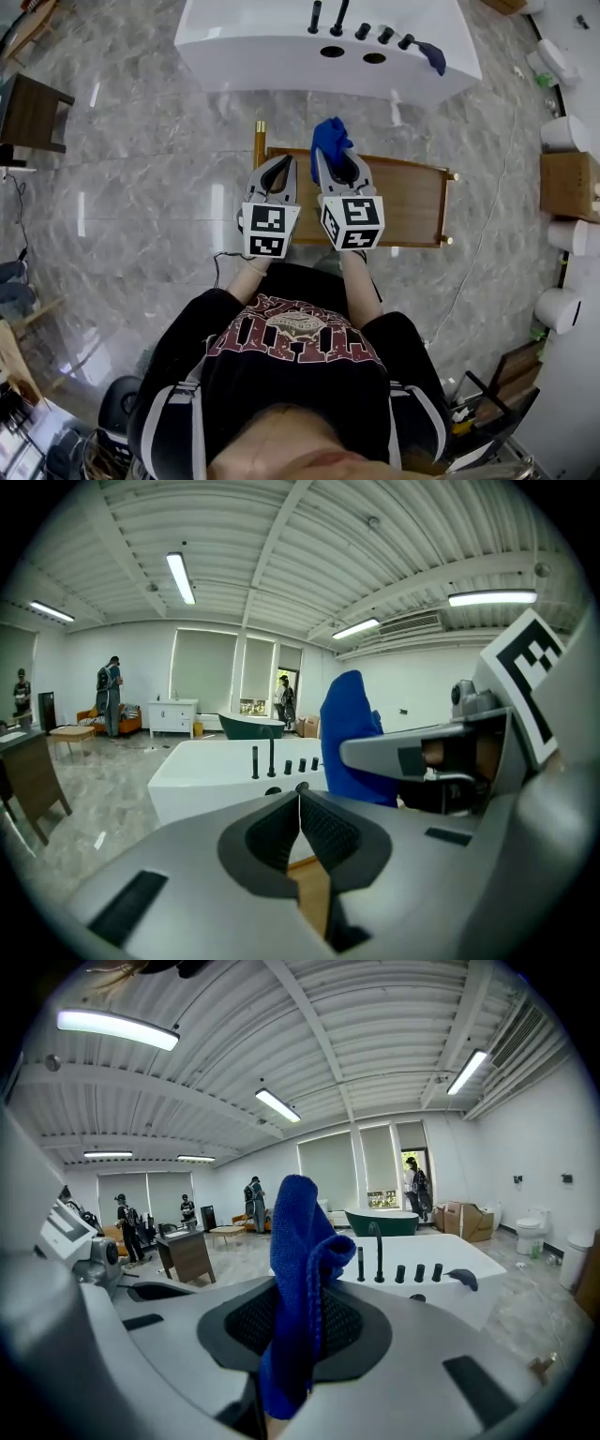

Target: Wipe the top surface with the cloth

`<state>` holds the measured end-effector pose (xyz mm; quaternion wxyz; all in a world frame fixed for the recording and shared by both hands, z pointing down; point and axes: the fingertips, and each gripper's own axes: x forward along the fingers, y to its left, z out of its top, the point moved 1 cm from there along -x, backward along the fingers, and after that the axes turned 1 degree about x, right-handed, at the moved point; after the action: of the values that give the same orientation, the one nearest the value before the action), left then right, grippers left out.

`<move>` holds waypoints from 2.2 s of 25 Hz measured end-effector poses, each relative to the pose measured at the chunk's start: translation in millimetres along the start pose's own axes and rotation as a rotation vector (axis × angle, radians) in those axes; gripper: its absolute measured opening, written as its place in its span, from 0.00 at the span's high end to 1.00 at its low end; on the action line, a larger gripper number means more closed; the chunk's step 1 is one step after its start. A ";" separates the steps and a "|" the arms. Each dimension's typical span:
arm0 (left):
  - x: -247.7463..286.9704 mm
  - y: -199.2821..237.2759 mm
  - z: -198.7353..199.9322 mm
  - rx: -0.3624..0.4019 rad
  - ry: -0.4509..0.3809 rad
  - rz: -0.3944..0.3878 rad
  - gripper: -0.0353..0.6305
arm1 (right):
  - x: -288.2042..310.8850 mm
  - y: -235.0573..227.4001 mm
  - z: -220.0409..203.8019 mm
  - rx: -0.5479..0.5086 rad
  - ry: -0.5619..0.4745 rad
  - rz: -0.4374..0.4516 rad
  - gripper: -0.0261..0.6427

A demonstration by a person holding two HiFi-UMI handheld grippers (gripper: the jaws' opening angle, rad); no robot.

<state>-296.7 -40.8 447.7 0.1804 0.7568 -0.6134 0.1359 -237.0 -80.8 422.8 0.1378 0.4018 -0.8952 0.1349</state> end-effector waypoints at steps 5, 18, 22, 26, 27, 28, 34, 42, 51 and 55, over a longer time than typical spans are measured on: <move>21.2 -14.2 -39.0 -0.054 0.059 0.051 0.88 | 22.1 -9.6 -35.5 -0.020 0.072 0.087 0.83; 51.3 1.7 -148.1 -0.122 0.249 0.138 0.88 | 80.4 -2.4 -136.8 -0.037 0.291 0.192 0.83; 61.2 -4.4 -189.8 -0.148 0.348 0.082 0.88 | 101.9 13.3 -168.0 0.020 0.357 0.231 0.83; 66.5 -14.1 -226.0 -0.216 0.427 0.039 0.88 | 117.6 17.4 -195.0 0.072 0.444 0.244 0.83; 67.5 -17.2 -233.0 -0.208 0.446 0.027 0.88 | 122.0 18.7 -200.3 0.072 0.464 0.242 0.83; 68.6 -19.5 -239.4 -0.193 0.465 0.017 0.88 | 127.2 20.0 -205.0 0.071 0.482 0.238 0.83; 69.1 -22.7 -273.7 -0.230 0.532 0.003 0.88 | 154.8 30.5 -226.2 0.031 0.549 0.251 0.83; 75.3 -11.5 -294.9 -0.284 0.544 0.076 0.88 | 165.1 35.4 -250.4 0.035 0.591 0.253 0.83; 78.5 -12.0 -294.6 -0.211 0.567 0.084 0.88 | 168.0 30.4 -265.0 -0.098 0.599 0.243 0.83; 78.5 -13.8 -295.8 -0.176 0.570 0.091 0.88 | 168.6 31.1 -268.2 -0.154 0.613 0.252 0.83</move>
<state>-262.1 22.7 745.3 0.4041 0.6415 -0.5806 0.2968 -331.2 -81.4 726.9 0.4127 0.2170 -0.8623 0.1975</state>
